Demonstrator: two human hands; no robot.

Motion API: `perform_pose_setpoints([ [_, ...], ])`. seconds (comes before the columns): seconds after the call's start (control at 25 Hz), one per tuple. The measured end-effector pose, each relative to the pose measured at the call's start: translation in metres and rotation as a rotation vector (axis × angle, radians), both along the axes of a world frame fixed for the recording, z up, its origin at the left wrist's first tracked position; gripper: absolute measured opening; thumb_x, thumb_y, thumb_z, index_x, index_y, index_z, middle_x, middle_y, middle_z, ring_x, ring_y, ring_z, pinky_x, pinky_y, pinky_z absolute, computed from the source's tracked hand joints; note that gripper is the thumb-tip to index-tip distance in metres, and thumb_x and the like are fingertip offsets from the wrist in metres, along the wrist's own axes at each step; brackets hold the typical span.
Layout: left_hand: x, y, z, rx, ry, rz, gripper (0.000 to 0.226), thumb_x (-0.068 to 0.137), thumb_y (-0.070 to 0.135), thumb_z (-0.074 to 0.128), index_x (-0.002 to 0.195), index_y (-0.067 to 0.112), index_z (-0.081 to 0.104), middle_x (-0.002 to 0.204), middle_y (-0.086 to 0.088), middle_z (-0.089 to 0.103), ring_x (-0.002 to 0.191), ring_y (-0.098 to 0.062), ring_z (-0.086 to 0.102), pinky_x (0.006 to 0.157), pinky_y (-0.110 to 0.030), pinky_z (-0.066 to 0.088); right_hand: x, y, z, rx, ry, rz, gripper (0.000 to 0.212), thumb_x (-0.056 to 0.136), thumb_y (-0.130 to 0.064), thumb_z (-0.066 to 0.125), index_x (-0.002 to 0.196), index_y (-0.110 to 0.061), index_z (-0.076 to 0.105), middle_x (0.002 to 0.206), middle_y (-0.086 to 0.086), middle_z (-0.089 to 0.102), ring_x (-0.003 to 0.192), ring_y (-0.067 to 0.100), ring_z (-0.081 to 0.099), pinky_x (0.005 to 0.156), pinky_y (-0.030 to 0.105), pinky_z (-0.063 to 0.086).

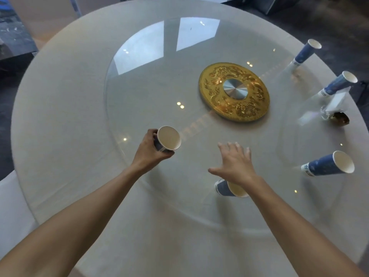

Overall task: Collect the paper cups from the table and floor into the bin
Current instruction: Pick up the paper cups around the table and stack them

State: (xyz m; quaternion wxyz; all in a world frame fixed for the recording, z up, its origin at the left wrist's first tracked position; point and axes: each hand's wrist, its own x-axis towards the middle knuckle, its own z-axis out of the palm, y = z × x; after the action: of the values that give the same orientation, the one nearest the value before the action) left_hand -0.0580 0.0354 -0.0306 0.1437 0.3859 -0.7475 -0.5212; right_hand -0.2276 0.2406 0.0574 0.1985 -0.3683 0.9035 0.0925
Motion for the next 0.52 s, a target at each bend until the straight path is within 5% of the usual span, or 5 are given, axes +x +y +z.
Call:
perform_pose_setpoints([
  [0.12,-0.009,0.026,-0.006,0.026,0.006,-0.058,0.075,0.067,0.027,0.095,0.126,0.029,0.051,0.118,-0.001,0.065,0.102,-0.015,0.067,0.075,-0.014,0.050,-0.011,0.040,0.000,0.085,-0.060,-0.146,0.114,0.072,-0.072,0.068,0.162,-0.029,0.013,0.168,0.013,0.016,0.156,0.036,0.006,0.121,0.062,0.011],
  [0.24,-0.014,0.050,-0.004,0.044,-0.014,-0.106,0.074,0.069,0.027,0.094,0.131,0.030,0.053,0.118,0.007,0.062,0.100,-0.003,0.065,0.071,-0.007,0.049,-0.011,0.064,0.001,0.048,-0.219,-0.300,0.116,0.069,-0.061,0.072,0.162,-0.027,0.011,0.159,0.014,0.025,0.148,0.037,0.025,0.114,0.052,0.034],
  [0.36,-0.018,0.072,-0.002,-0.005,-0.048,-0.183,0.072,0.068,0.030,0.093,0.130,0.029,0.056,0.119,0.008,0.057,0.104,-0.010,0.062,0.076,-0.009,0.043,-0.005,0.077,0.002,0.001,-0.310,-0.367,0.098,0.071,-0.050,0.066,0.154,-0.017,0.025,0.144,0.015,0.039,0.132,0.038,0.046,0.100,0.041,0.047],
  [0.52,-0.018,0.099,0.004,-0.022,-0.089,-0.317,0.081,0.069,0.030,0.092,0.139,0.028,0.053,0.125,0.004,0.049,0.109,-0.011,0.059,0.079,-0.004,0.039,-0.003,0.095,0.017,-0.267,-0.158,-0.431,0.076,0.077,-0.053,0.068,0.135,-0.011,0.042,0.133,0.010,0.047,0.125,0.032,0.048,0.093,0.040,0.043],
])
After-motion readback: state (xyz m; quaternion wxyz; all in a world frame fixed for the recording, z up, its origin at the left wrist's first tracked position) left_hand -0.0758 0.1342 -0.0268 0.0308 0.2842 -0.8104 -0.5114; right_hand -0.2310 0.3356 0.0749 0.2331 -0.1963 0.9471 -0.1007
